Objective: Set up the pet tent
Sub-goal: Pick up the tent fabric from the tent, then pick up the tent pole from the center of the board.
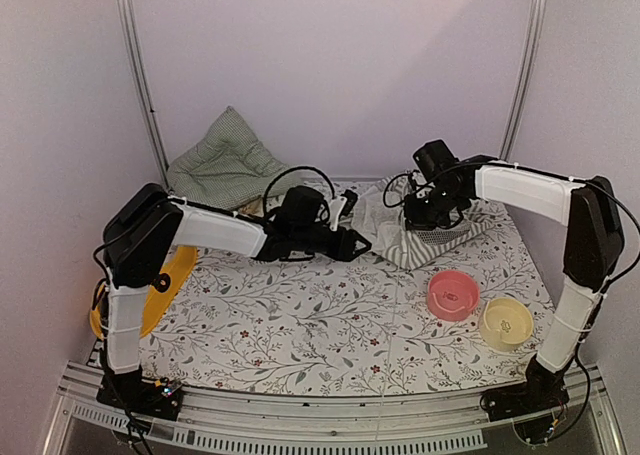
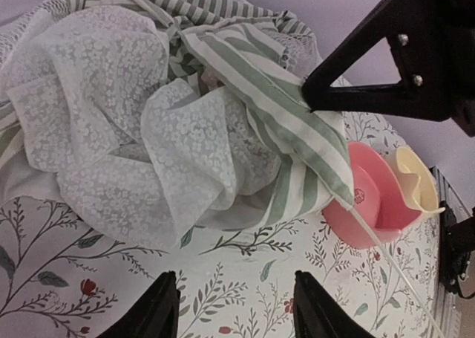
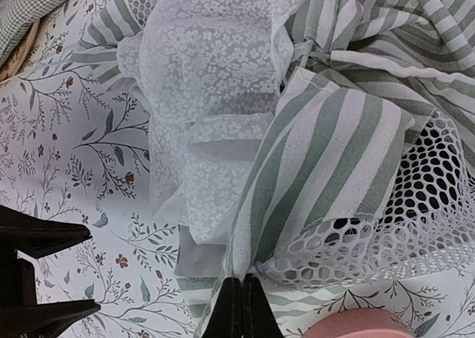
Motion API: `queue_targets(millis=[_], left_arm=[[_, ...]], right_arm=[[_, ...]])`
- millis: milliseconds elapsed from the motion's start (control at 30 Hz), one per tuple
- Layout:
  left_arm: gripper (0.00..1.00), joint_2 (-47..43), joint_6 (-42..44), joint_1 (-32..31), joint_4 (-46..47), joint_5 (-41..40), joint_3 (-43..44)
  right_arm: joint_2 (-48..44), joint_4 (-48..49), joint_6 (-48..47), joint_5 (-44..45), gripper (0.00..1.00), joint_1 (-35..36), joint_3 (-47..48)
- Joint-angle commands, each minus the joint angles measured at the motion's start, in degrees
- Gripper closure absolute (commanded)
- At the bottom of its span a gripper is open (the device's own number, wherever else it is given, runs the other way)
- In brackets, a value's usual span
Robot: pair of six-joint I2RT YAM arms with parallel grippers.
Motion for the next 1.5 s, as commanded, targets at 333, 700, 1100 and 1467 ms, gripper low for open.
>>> queue_targets(millis=[333, 700, 1100, 1467], left_arm=[[0.46, 13.7, 2.97, -5.02, 2.14, 3.28, 14.09], [0.59, 12.14, 4.09, -6.37, 3.44, 5.46, 9.84], [0.68, 11.76, 4.23, -6.47, 4.55, 6.2, 8.36], [0.97, 12.1, 3.96, -6.45, 3.96, 6.4, 10.08]], right_arm=[[-6.5, 4.11, 3.47, -2.17, 0.96, 2.41, -8.89], [-11.02, 2.77, 4.33, 0.13, 0.67, 2.92, -11.72], [-20.32, -0.59, 13.15, -1.88, 0.49, 17.42, -23.29], [-22.49, 11.01, 25.3, -11.4, 0.46, 32.69, -37.25]])
